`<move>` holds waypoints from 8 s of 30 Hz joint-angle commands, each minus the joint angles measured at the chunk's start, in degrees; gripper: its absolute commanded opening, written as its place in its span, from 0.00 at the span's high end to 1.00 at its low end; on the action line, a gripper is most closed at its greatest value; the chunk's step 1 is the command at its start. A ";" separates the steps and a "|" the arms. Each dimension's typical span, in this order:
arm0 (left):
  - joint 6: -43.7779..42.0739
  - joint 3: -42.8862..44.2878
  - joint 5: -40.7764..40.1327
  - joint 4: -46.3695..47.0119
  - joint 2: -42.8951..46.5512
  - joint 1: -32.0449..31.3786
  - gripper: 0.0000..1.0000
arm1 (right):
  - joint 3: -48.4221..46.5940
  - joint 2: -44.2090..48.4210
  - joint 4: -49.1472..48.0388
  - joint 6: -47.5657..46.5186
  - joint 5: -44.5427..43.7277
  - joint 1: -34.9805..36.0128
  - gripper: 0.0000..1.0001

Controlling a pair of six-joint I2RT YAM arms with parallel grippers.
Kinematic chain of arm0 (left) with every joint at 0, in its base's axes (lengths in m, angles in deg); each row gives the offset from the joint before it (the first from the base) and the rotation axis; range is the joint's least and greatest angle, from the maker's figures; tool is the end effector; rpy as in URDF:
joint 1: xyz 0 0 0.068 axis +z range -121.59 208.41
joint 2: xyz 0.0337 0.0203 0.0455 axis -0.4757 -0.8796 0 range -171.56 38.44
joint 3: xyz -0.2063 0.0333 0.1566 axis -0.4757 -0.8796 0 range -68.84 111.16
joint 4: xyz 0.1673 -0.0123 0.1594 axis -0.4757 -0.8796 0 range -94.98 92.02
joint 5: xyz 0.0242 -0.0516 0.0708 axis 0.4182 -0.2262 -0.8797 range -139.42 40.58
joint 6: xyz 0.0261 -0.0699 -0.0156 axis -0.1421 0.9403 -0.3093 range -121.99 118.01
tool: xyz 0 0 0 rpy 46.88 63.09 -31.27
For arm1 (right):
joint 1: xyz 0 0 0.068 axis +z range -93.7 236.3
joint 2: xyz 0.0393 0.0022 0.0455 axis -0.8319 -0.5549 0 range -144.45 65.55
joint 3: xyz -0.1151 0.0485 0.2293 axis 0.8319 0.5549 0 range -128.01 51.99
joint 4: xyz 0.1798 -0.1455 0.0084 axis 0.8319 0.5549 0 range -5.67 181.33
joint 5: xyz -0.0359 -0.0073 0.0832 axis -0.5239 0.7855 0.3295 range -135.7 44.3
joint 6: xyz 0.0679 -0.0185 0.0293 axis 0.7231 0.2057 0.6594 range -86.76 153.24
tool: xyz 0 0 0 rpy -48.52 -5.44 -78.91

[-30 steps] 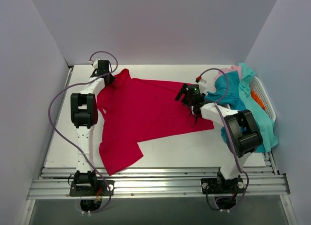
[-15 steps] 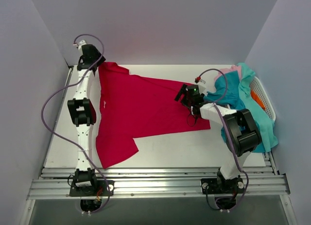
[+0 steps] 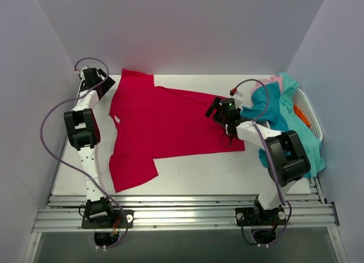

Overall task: Fold and stack the t-shirts
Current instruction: Flatten the tshirt out

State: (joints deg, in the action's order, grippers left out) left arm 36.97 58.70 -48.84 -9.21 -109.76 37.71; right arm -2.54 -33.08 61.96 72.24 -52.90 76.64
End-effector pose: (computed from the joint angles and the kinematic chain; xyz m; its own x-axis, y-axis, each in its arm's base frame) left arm 0.5645 0.0918 0.1543 -0.3089 -0.6877 -0.6570 -0.4469 0.7147 -0.5381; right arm 0.3596 0.1247 0.2064 -0.4182 0.5108 -0.7511 0.0353 0.8354 0.5485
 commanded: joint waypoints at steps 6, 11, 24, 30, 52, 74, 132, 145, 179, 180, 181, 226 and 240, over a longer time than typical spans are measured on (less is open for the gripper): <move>7.62 -26.89 -6.38 6.48 24.62 -1.04 0.06 | 1.61 7.92 1.10 0.63 -0.80 0.49 0.22; 8.59 -35.69 -6.82 2.61 27.52 -1.04 0.06 | 4.59 12.49 1.98 0.90 -0.80 0.49 0.22; 8.76 -39.47 -4.10 -0.47 24.72 -1.48 0.04 | 9.26 24.01 5.85 1.16 -2.64 0.49 0.21; 10.87 -42.11 -0.58 4.54 23.75 -2.27 0.06 | 9.70 25.07 6.81 0.90 -3.70 0.40 0.21; 3.85 -31.08 -2.15 -3.26 21.29 -2.88 0.98 | 11.28 24.89 5.76 0.64 -5.01 -0.65 0.22; -1.44 -17.74 -13.15 -15.62 21.53 -1.74 0.06 | 8.13 17.08 -0.12 0.37 0.16 -1.18 0.20; -2.13 -68.48 -7.44 10.69 54.69 -1.21 0.06 | -26.07 -25.12 2.07 1.87 1.40 -1.79 0.43; -2.05 -68.40 -7.61 12.72 53.72 -1.30 0.06 | -27.22 -26.18 2.68 1.51 1.14 -1.88 1.00; -2.92 -67.34 -7.96 12.19 53.98 -2.27 0.06 | -73.62 -53.77 1.56 1.17 10.88 -17.52 0.00; -2.92 -67.34 -8.31 12.19 54.16 -2.36 0.06 | -73.62 -53.08 1.11 1.16 12.98 -17.53 0.00; -2.92 -67.60 -8.66 12.19 54.77 -2.53 0.06 | -72.93 -52.29 0.67 0.90 13.70 -17.35 0.00; 8.33 -85.10 -14.38 13.85 53.28 -27.85 0.46 | 17.26 36.84 19.38 13.56 -28.22 21.32 0.00; 7.27 -87.11 -15.25 7.10 61.77 -29.60 0.98 | 17.52 34.21 17.80 13.29 -27.34 21.41 0.00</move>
State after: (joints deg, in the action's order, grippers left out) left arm 45.30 -26.60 -64.31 4.52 -53.79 9.32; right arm 15.89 1.96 80.49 85.31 -78.48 97.64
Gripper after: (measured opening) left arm 0.047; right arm 0.996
